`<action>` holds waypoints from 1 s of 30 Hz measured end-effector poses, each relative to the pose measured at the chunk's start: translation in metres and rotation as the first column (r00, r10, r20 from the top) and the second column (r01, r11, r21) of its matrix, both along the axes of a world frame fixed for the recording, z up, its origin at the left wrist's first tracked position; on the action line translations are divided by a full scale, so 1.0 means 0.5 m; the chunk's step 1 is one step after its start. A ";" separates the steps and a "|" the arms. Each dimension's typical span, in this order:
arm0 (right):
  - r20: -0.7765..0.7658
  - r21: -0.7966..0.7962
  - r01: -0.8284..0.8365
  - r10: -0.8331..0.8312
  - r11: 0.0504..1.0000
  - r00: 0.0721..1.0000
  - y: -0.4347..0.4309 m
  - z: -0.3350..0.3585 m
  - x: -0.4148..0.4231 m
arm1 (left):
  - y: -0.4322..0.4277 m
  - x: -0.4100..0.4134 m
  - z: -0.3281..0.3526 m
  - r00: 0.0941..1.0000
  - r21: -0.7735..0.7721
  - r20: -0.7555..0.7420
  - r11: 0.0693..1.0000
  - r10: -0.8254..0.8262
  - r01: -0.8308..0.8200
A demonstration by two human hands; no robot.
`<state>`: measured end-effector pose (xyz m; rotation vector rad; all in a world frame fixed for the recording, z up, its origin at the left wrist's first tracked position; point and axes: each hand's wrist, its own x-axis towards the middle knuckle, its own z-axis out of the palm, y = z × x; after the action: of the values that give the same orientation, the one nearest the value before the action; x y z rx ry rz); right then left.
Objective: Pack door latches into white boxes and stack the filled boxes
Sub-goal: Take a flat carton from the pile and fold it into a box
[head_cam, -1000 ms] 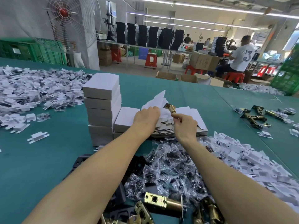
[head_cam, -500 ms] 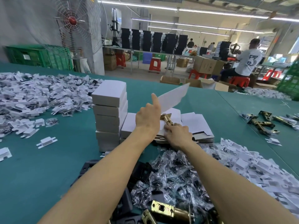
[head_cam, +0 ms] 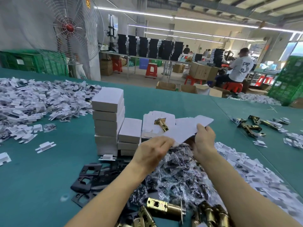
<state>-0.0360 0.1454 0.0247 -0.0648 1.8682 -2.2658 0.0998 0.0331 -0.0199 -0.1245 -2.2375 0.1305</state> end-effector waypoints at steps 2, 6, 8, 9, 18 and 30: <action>-0.031 0.042 0.024 -0.023 0.999 0.999 0.016 -0.007 0.003 | 0.019 0.000 0.019 0.980 0.067 0.191 0.995 0.056 -0.070; -0.096 -0.066 -0.126 0.119 0.990 0.988 0.040 0.000 0.050 | 0.058 0.000 0.051 0.809 0.362 0.573 0.845 0.131 -0.394; -0.136 -0.067 -0.272 0.262 0.960 0.956 0.052 0.002 0.079 | 0.076 0.001 0.061 0.838 0.472 0.534 0.781 0.115 -0.408; -0.151 -0.070 -0.347 0.334 0.935 0.931 0.058 0.004 0.093 | 0.081 0.003 0.065 0.857 0.518 0.502 0.752 0.119 -0.408; -0.331 0.042 -0.614 0.591 0.788 0.736 0.099 0.032 0.156 | 0.097 0.063 0.084 0.947 0.964 0.179 0.239 -0.268 -0.114; -0.663 0.659 -0.173 0.674 0.732 0.327 0.109 0.012 0.177 | 0.062 0.149 0.073 0.635 0.913 -0.179 -0.367 -0.751 -0.176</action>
<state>0.0524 0.2001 0.0309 -1.7867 2.3235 -1.2893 0.1743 0.0641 0.0165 0.0709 -1.8426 -2.5693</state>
